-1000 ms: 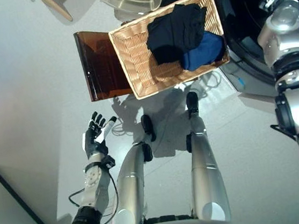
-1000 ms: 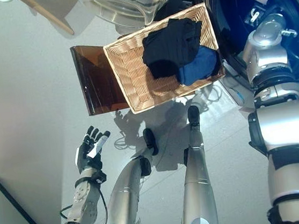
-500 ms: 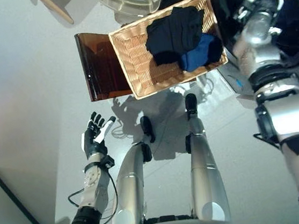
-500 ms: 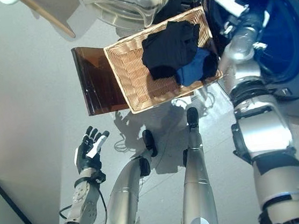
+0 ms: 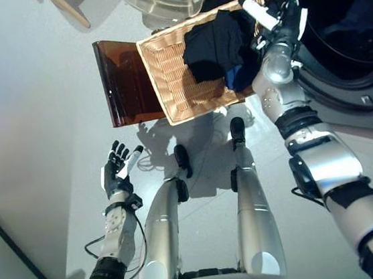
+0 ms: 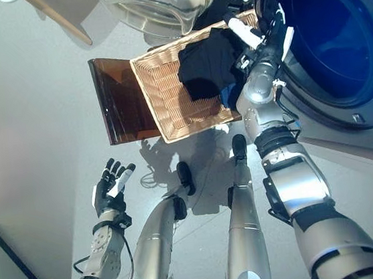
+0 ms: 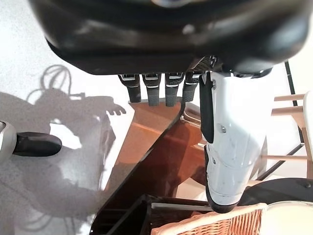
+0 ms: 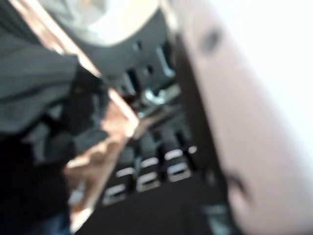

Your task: Pick up the clothes and place them into the washing machine

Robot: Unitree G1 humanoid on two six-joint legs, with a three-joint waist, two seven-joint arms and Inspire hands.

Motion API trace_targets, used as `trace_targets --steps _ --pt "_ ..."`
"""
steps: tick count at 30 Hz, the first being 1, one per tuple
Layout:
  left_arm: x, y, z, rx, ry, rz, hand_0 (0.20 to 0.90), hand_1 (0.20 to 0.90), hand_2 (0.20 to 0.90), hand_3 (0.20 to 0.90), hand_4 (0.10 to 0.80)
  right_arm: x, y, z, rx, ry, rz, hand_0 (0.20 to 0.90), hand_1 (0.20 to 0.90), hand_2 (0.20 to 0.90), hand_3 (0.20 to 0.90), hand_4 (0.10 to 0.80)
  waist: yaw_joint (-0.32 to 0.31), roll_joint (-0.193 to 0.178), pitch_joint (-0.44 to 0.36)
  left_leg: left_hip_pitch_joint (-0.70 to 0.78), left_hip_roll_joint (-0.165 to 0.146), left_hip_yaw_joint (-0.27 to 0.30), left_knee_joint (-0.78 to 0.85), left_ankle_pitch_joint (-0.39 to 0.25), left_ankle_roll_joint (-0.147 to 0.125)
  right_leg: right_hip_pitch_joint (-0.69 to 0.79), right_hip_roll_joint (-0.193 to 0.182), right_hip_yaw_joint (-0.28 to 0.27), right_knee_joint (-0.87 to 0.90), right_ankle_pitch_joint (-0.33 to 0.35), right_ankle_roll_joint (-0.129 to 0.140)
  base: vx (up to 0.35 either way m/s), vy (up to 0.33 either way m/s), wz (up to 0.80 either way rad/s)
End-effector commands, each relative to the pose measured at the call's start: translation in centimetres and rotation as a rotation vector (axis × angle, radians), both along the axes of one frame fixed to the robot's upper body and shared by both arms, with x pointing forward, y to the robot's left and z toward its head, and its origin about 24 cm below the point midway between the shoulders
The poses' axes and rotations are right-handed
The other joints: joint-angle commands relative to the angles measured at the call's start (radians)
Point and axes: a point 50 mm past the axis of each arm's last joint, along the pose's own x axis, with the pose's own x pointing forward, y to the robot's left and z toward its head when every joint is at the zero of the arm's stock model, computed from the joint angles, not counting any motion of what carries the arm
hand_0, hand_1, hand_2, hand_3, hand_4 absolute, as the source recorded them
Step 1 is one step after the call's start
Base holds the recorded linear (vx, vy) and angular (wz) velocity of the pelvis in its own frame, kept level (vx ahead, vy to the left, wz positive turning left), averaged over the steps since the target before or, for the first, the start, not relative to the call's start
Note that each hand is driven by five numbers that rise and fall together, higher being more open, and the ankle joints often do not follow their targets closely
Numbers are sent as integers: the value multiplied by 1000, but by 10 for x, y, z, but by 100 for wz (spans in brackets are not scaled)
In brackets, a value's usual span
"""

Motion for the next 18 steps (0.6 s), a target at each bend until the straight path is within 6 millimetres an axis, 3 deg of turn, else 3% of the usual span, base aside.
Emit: trace_targets --steps 1,9,10,13,15,18 --pt "-11 26 7 79 -42 83 900 900 900 900 800 -13 10 41 -41 -239 29 900 900 900 900 800 50 16 -38 38 -26 -22 -168 86 -60 21 35 -63 141 -160 -40 0 0 0" --pt "-10 24 7 82 -44 107 900 900 900 900 800 -27 3 14 -217 -207 -67 900 900 900 900 800 35 8 -34 43 -27 -22 -171 87 -57 27 33 -62 142 -158 -37 0 0 0" --pt "-11 23 7 82 -45 112 900 900 900 900 800 -33 -1 2 -291 -187 -100 900 900 900 900 800 30 6 -33 45 -28 -23 -172 87 -55 30 32 -63 142 -158 -35 0 0 0" --pt "-13 22 7 101 -50 110 900 900 900 900 800 -42 -11 -12 -473 -156 -158 900 900 900 900 800 26 7 -32 49 -30 -27 -176 89 -54 37 28 -67 138 -158 -31 5 -1 2" --pt "-13 22 8 107 -55 107 900 900 900 900 800 -45 -15 -14 -531 -149 -183 900 900 900 900 800 27 8 -33 50 -31 -30 -178 90 -54 39 28 -68 137 -158 -31 0 0 0" --pt "-18 24 6 126 -57 92 900 900 900 900 800 -51 -35 -21 -799 -92 -297 900 900 900 900 800 27 8 -43 56 -35 -37 -187 91 -51 46 27 -73 133 -159 -27 16 -5 4"
